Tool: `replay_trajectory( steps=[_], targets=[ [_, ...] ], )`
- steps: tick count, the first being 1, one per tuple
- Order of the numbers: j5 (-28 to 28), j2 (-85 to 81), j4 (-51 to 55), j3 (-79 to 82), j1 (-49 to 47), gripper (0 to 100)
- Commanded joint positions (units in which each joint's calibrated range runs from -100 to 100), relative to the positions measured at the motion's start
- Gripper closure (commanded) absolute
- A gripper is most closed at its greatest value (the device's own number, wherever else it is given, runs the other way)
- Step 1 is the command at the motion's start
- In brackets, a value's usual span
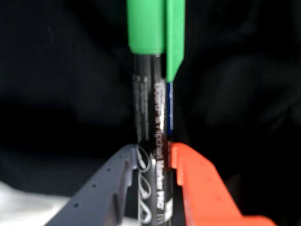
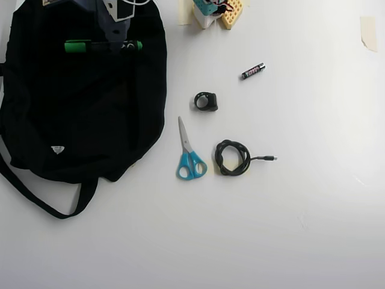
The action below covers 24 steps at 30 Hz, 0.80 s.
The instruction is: Put the green marker into the black bag
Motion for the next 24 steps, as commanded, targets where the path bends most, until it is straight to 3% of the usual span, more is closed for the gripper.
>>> replay_trajectory(
  steps=[1,6,9,11,15,17,18,21,24],
  targets=[
    [1.8,7.8,-6.6,-2.9,5.0,98],
    [1.8,16.1,-9.1,-4.5,10.5,95],
    [1.6,15.6,-8.5,-4.3,10.2,73],
    [1.6,15.1,-8.3,-4.6,8.2,71],
    [-1.0,-6.1,5.3,-6.7,-0.1,71],
    [-3.6,-18.8,10.8,-3.1,-9.7,71],
    [-4.4,-21.4,10.8,-1.8,-14.0,74],
    [-6.0,-25.7,10.2,-0.5,-26.6,96],
    [-5.8,-26.0,7.1,-0.3,-36.5,98]
  ],
)
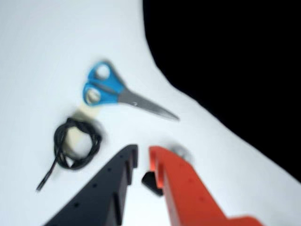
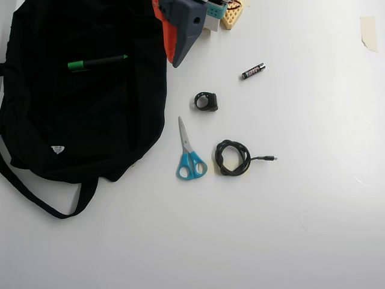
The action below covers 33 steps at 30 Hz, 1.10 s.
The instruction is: Put the green marker into the black bag
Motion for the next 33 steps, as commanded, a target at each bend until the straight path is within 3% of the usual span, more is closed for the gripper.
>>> replay_trajectory(
  steps=[1,10,16,22,27,33],
  targets=[
    [0.2,-2.4,-2.3,0.2,-6.8,98],
    [13.1,-12.3,-5.7,21.8,-7.9,98],
    [13.3,-20.3,-12.5,36.0,-11.7,98],
    [13.6,-25.7,-12.3,46.3,-12.3,98],
    [20.4,-34.8,-12.3,56.2,-12.3,98],
    [20.6,-46.8,-12.3,66.6,-12.8,98]
  ],
)
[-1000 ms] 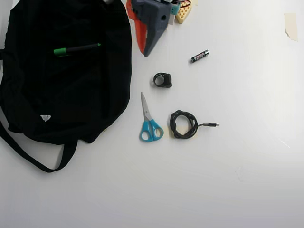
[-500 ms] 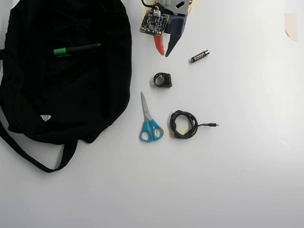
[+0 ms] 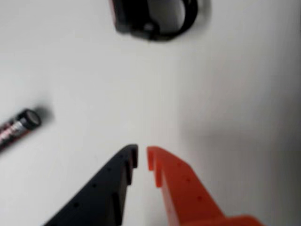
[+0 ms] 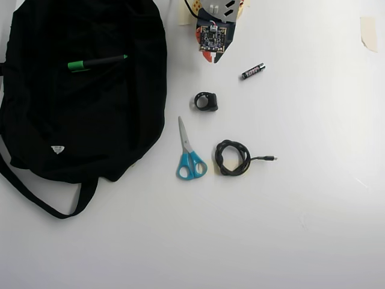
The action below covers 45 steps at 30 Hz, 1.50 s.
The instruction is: Put the green marker into the black bag
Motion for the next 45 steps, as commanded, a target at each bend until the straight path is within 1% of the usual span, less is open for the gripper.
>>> replay_trajectory(
  steps=[1,6,15,24,45],
  targets=[
    [0.4,-8.6,-0.4,5.6,-1.5,98],
    [0.0,-16.8,-0.4,13.5,-4.4,98],
    [0.0,-28.5,-0.4,23.7,-4.5,97],
    [0.0,-28.7,2.1,23.7,-8.7,98],
    [0.0,-28.6,2.5,23.7,-8.1,98]
  ],
)
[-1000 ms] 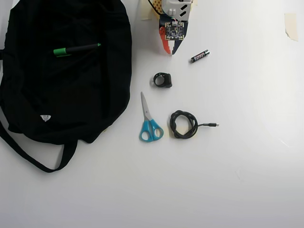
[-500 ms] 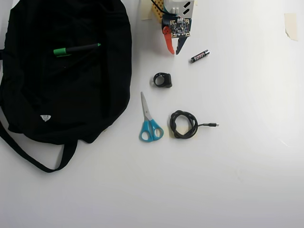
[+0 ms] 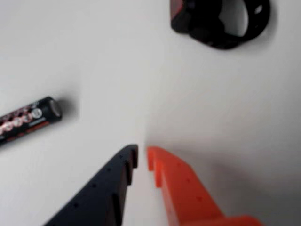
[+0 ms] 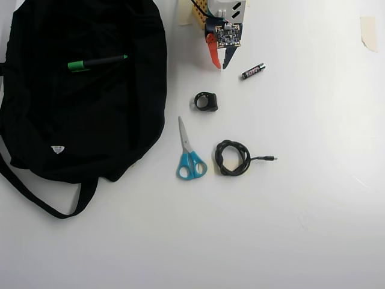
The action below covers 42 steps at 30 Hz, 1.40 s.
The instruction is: Put the green marker into the black bag
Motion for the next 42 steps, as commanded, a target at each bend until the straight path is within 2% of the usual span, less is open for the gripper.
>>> replay_trajectory(
  steps=[1,42],
  targets=[
    [0.0,-0.9,1.2,1.4,0.2,98],
    [0.0,-0.9,1.2,1.4,-0.3,98]
  ],
)
